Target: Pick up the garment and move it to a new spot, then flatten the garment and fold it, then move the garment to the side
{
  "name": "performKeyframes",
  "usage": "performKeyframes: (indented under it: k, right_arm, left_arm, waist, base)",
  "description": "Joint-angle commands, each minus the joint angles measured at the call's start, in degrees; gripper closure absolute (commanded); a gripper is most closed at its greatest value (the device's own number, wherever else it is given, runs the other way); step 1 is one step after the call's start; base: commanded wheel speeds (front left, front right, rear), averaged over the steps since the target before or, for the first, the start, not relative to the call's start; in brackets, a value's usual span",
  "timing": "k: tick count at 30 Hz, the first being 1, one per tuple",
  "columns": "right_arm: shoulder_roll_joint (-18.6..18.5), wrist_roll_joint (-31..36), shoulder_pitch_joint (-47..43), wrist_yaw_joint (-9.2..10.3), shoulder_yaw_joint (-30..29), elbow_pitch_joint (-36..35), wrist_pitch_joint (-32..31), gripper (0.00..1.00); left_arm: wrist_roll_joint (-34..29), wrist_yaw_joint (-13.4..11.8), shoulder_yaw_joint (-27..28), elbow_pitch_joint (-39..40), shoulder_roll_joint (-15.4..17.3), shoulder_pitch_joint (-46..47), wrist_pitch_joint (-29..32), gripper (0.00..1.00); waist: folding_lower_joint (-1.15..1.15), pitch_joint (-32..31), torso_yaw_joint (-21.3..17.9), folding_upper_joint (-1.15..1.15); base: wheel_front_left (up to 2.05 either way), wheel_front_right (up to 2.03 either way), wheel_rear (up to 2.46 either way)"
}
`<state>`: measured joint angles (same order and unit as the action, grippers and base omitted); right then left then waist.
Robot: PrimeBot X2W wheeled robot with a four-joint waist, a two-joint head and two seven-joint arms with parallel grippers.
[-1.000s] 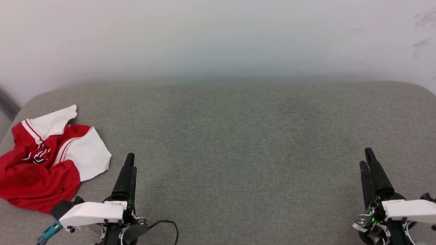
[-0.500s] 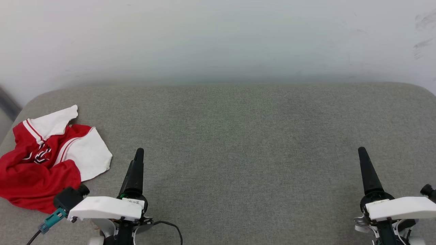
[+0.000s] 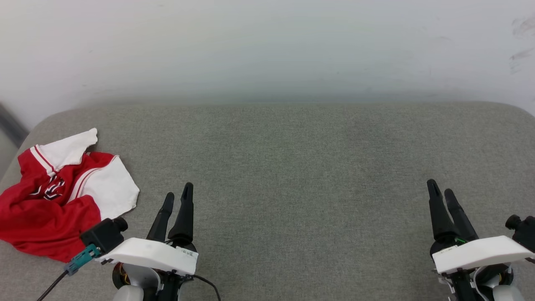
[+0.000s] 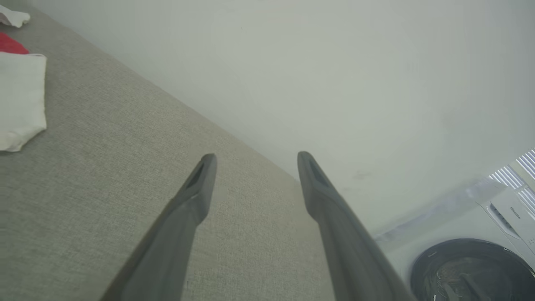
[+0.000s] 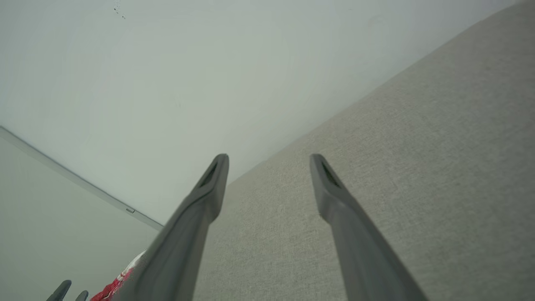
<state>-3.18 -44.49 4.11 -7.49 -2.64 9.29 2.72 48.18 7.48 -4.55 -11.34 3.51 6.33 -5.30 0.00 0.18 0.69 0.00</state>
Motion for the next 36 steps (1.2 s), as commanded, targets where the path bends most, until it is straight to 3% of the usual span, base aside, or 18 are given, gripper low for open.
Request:
performKeyframes:
  k: [1, 17, 36]
  right_arm:
    - [0.1, 2.0, 0.8, 0.00, 0.1, -1.0, 0.0, 0.00]
    - [0.3, 15.8, 0.1, 0.00, -0.8, -3.2, 0.3, 0.00]
    - [0.3, 26.3, -0.7, 0.00, -2.0, -4.5, -0.6, 0.00]
  left_arm:
    - [-2.5, 0.0, -0.3, 0.4, 0.4, 1.5, -0.6, 0.00]
    - [-17.4, -0.4, -1.4, -0.9, 0.8, 2.3, -3.2, 0.00]
    - [-29.1, -1.4, -2.8, -2.3, 1.0, 2.8, -5.7, 0.00]
  waist:
    - [0.00, 0.0, 0.0, 0.00]
    - [0.00, 0.1, 0.3, 0.00]
    - [0.00, 0.1, 0.6, 0.00]
  base:
    - [0.00, 0.00, 0.00]
    - [0.00, 0.00, 0.00]
    - [0.00, 0.00, 0.00]
